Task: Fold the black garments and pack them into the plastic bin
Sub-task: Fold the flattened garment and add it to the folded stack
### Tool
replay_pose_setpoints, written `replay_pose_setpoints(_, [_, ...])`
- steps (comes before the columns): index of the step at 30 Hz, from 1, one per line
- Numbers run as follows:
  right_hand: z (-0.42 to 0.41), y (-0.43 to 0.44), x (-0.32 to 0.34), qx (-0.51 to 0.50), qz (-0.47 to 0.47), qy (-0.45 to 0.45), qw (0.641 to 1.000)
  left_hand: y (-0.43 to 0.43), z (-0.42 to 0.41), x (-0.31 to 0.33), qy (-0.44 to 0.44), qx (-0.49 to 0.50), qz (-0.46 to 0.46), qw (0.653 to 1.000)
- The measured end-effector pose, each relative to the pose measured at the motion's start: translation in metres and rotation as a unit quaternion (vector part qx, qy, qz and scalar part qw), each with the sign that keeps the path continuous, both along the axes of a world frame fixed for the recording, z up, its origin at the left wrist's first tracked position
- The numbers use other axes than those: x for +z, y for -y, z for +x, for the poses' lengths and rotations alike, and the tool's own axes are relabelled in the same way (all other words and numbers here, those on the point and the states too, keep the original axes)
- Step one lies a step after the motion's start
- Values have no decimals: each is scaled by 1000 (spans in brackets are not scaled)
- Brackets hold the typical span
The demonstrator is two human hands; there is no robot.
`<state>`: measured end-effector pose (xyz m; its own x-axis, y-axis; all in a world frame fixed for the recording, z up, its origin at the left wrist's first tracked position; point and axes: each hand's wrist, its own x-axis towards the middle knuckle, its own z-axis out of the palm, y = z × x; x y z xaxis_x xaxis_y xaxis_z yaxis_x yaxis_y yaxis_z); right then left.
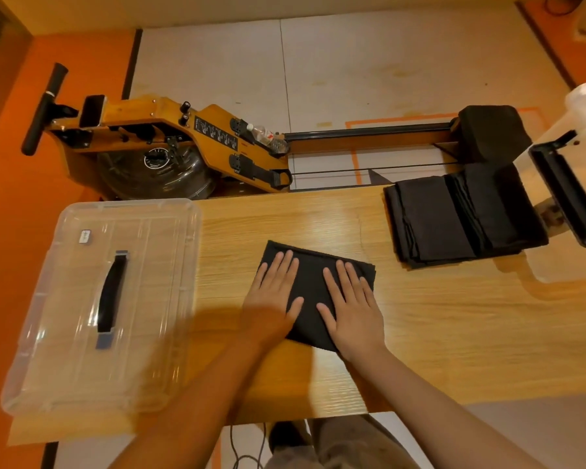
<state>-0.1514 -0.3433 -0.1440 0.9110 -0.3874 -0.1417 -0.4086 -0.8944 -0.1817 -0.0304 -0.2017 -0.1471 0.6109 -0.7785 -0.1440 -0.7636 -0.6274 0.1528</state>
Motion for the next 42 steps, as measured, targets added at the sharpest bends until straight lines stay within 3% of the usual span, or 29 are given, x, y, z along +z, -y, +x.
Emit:
replay_pose_setpoints(3, [-26,-11,1,-20,-4,-10,1000,2,36,7,9,-58,40,997])
replay_pose_setpoints(7, [-65,-39,14,-20,-9,-19,1000,-3,64,21,74,-22,61,995])
replay_pose_setpoints(10, [-74,-47,34,-6,-15,16,1000,-10,29,29,91,5,-14,996])
replay_pose_setpoints(13, [-51,-32,38,58,-11,59,997,-22,-35,22,55,-20,-67,996])
replay_pose_setpoints(19, [-41,-6,12,212,17,-26,977,-64,-92,1,-43,-45,-11,998])
replay_pose_setpoints(25, [-100,-23,10,272,74,-4,959,-97,-96,5,-33,-120,38,992])
replay_pose_setpoints(30, [-128,-30,3,268,28,19,963,-111,-104,0,-22,-161,61,985])
replay_pose_setpoints(36, [-145,-32,4,289,78,44,953,-133,-117,10,5,-193,40,980])
replay_pose_setpoints(39, [-144,-28,12,279,104,57,953,-137,-113,24,-31,-173,-14,984])
replay_pose_setpoints(42, [-128,-27,35,181,184,50,965,-127,-111,45,-166,-43,-126,977])
